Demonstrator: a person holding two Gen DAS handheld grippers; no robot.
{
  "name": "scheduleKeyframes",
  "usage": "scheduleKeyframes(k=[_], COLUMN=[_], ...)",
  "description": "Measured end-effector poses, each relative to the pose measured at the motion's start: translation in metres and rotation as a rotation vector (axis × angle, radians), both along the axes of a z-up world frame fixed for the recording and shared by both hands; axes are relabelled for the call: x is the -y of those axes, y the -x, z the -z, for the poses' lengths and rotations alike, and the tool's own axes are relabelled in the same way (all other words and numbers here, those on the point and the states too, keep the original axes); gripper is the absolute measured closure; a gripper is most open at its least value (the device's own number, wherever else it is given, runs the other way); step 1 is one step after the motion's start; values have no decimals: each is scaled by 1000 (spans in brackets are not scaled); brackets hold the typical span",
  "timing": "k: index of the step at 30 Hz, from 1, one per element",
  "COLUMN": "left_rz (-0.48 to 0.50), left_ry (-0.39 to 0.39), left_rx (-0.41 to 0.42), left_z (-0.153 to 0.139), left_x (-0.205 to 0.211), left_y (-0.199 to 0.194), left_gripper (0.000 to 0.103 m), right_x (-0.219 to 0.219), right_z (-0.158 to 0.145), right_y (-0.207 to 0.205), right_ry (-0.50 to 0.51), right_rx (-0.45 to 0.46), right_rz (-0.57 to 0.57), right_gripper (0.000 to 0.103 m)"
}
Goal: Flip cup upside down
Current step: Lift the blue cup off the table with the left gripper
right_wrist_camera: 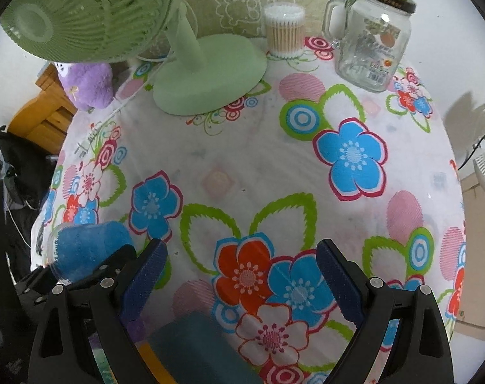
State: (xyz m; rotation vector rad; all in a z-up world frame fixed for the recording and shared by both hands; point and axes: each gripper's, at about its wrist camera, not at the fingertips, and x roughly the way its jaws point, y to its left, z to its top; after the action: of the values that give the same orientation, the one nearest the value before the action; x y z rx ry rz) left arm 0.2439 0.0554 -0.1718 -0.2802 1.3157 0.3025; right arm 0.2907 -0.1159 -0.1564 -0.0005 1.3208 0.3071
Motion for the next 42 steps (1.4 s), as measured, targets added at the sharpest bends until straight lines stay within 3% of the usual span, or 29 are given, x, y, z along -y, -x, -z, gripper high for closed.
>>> scheduleKeyframes(k=[8, 14, 25, 33, 42], left_rz=[171, 312, 480, 416, 169], left_ry=[-45, -43, -11, 4, 21], left_rx=[56, 108, 168, 162, 117], left_z=[-46, -82, -112, -110, -81], left_x=[10, 27, 58, 74, 79], left_y=[14, 51, 109, 143, 177], left_gripper=[26, 26, 26, 30, 31], right_x=[11, 24, 47, 64, 65], right_z=[-45, -79, -116, -115, -78], right_y=[31, 74, 162, 184, 176], right_ry=[-12, -7, 23, 16, 10], right_rx=[58, 107, 164, 157, 52], right_rz=[40, 119, 255, 185, -47], right_gripper=[7, 7, 7, 7, 7])
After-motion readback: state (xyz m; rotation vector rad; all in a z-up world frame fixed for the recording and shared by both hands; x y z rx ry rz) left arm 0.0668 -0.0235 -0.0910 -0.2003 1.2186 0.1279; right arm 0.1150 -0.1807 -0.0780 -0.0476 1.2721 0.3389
